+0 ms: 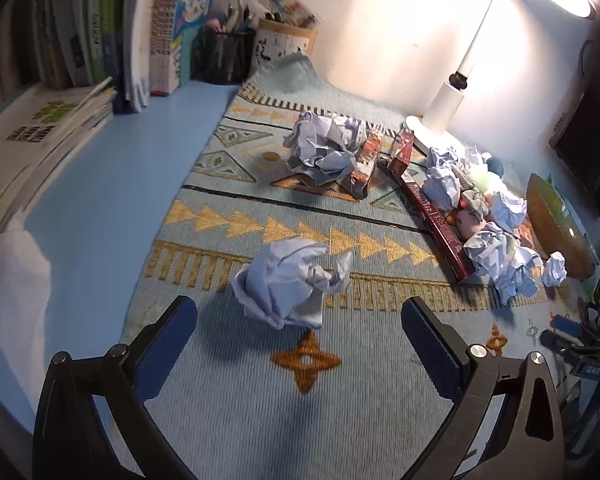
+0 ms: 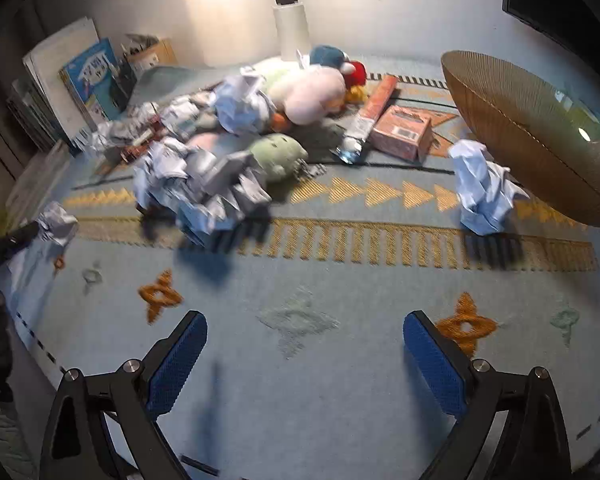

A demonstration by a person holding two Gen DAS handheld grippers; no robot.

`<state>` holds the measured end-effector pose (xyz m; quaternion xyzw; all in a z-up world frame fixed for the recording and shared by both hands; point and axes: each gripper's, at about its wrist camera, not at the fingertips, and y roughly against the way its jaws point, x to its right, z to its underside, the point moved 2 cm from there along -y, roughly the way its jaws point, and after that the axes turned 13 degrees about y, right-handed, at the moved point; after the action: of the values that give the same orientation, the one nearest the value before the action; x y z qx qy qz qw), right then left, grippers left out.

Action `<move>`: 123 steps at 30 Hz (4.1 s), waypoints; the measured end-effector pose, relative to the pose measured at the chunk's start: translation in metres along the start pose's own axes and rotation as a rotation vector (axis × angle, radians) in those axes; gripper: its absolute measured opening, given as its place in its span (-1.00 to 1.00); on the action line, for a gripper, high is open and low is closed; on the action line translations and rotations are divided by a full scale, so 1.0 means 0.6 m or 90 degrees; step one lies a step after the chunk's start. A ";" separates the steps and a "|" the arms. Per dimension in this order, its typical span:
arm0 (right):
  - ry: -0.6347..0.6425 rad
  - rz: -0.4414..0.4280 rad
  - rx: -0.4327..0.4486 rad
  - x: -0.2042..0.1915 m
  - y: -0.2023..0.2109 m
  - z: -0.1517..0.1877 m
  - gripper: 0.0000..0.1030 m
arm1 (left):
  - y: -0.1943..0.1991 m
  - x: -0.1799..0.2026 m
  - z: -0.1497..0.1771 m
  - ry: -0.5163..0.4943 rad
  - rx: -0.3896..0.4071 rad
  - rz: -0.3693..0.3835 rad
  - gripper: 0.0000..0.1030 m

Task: Organize objects
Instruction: 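Grasp crumpled paper balls with both grippers and lift them, then carry both paper balls over the brown glass bowl and open both grippers, then grasp a crumpled paper ball with each gripper from the rug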

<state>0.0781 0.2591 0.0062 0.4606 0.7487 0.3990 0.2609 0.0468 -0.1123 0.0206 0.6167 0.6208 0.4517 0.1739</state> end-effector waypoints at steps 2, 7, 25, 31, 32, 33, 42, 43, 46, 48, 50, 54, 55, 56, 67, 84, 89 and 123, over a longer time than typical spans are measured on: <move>-0.003 -0.030 0.015 -0.018 0.000 -0.027 0.93 | -0.014 0.016 -0.005 -0.020 0.001 -0.012 0.96; 0.007 -0.042 0.027 -0.041 -0.029 -0.074 0.93 | -0.050 0.021 -0.011 -0.015 -0.026 -0.012 0.10; -0.006 -0.128 0.098 0.003 0.012 -0.066 -0.17 | 0.018 0.145 0.003 -0.064 0.023 0.049 -0.03; -0.031 -0.070 0.160 0.077 0.114 -0.057 -0.16 | 0.056 0.301 0.000 -0.134 0.042 0.124 -0.03; -0.039 -0.051 0.172 0.097 0.131 -0.061 -0.16 | 0.058 0.334 -0.002 -0.151 0.047 0.135 -0.03; -0.052 -0.029 0.185 0.125 0.150 -0.064 -0.16 | 0.057 0.372 -0.005 -0.167 0.047 0.146 -0.03; -0.204 0.101 0.183 0.363 0.187 -0.066 -0.15 | -0.041 0.669 0.028 -0.252 -0.037 0.245 -0.03; -0.210 0.109 0.178 0.378 0.184 -0.061 -0.12 | -0.051 0.690 0.033 -0.258 -0.039 0.249 -0.03; -0.226 0.114 0.159 0.414 0.173 -0.059 0.20 | -0.081 0.737 0.038 -0.268 -0.048 0.247 0.23; -0.233 0.114 0.150 0.429 0.167 -0.059 0.36 | -0.094 0.748 0.040 -0.265 -0.060 0.247 0.34; -0.227 0.121 0.154 0.433 0.168 -0.053 0.37 | -0.091 0.737 0.038 -0.248 -0.068 0.257 0.34; -0.230 0.110 0.161 0.426 0.183 -0.030 0.37 | -0.065 0.692 0.030 -0.217 -0.066 0.289 0.37; -0.232 0.104 0.165 0.424 0.186 -0.024 0.38 | -0.054 0.676 0.029 -0.210 -0.061 0.293 0.37; -0.232 0.094 0.168 0.416 0.192 -0.017 0.38 | -0.038 0.657 0.031 -0.206 -0.053 0.294 0.37; -0.169 -0.014 0.143 0.251 0.133 0.044 0.78 | 0.072 0.319 0.071 -0.106 0.111 0.101 0.95; -0.154 0.004 0.065 0.208 -0.014 0.033 0.78 | -0.004 0.136 0.063 -0.031 0.078 0.005 0.92; -0.142 0.013 0.063 0.201 -0.018 0.028 0.84 | -0.019 0.087 -0.052 -0.006 0.100 -0.011 0.92; -0.110 0.002 0.085 0.147 -0.008 0.016 -0.15 | 0.041 0.059 -0.020 0.082 0.095 0.105 -0.19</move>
<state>0.0444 0.3409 -0.0051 0.5107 0.7477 0.3074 0.2927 0.0463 -0.0881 0.0578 0.6468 0.6095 0.4557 0.0496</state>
